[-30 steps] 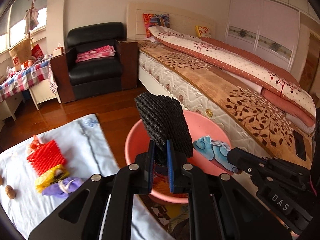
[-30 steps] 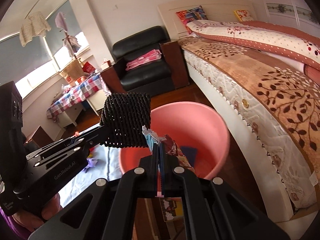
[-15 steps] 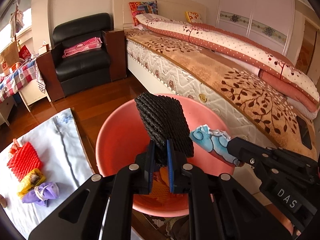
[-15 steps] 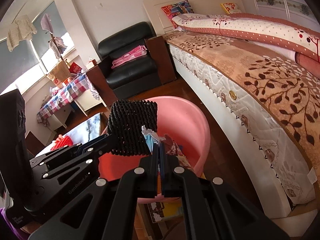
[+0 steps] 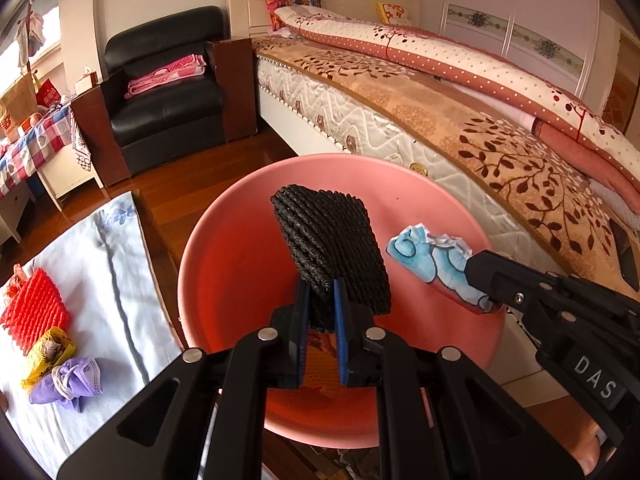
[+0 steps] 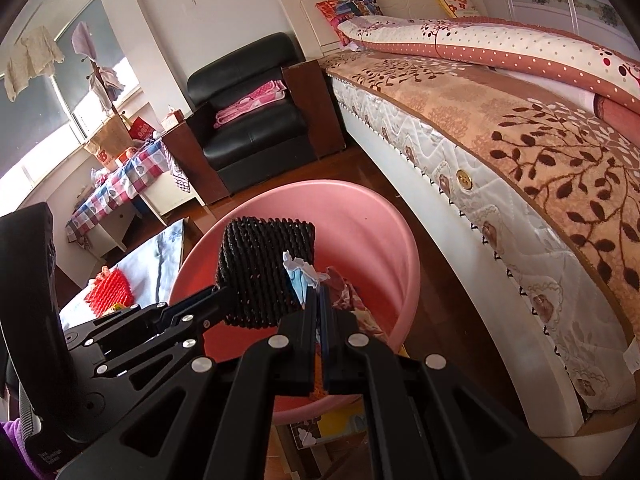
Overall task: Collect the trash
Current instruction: 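Open the left tool over the bucket while the right tool opens, dropping both items, then move both open tools back over the remaining trash on the table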
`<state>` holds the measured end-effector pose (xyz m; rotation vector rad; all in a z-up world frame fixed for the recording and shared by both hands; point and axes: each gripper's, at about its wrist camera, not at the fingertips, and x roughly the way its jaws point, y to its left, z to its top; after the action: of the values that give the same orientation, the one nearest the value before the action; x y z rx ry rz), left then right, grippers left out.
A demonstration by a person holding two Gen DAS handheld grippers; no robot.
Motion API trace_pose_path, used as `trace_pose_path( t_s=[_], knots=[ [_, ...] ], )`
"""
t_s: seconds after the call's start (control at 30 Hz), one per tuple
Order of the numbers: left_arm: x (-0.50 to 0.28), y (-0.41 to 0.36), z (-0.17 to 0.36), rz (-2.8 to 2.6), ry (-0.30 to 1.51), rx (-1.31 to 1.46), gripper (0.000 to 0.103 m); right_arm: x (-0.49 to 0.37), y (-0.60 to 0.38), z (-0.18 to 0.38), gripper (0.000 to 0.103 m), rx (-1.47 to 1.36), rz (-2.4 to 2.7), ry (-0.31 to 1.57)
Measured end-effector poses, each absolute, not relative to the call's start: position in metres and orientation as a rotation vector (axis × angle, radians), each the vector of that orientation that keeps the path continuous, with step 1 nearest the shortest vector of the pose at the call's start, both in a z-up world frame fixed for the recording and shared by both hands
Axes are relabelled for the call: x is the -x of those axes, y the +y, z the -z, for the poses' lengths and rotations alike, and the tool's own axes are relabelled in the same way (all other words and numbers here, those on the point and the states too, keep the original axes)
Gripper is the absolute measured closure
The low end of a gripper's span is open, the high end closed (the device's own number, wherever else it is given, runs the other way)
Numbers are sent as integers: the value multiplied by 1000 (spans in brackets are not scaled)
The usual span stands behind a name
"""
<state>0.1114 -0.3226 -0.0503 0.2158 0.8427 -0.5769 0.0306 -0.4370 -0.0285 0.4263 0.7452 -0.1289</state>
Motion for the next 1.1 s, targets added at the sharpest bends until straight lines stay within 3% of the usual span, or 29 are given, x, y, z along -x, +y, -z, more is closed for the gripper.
trace_pose_path(
  t_s=[0.23,0.37,0.53,0.7,0.8,1.1],
  knots=[
    [-113,-321,50,566,851,-199,90,-34,-436,29,101,-422,125,747],
    [-112,-318,48,569,849,-194,68,-35,-434,29,101,-414,125,748],
    [-109,-316,43,569,838,-183,60,-34,-435,30,101,-411,128,746],
    [-108,-312,40,558,836,-175,59,-34,-435,29,100,-410,127,746],
    [-108,-312,39,552,836,-175,59,-34,-435,28,93,-408,126,744],
    [-104,-307,35,547,829,-163,59,-33,-432,26,91,-410,123,741]
  ],
)
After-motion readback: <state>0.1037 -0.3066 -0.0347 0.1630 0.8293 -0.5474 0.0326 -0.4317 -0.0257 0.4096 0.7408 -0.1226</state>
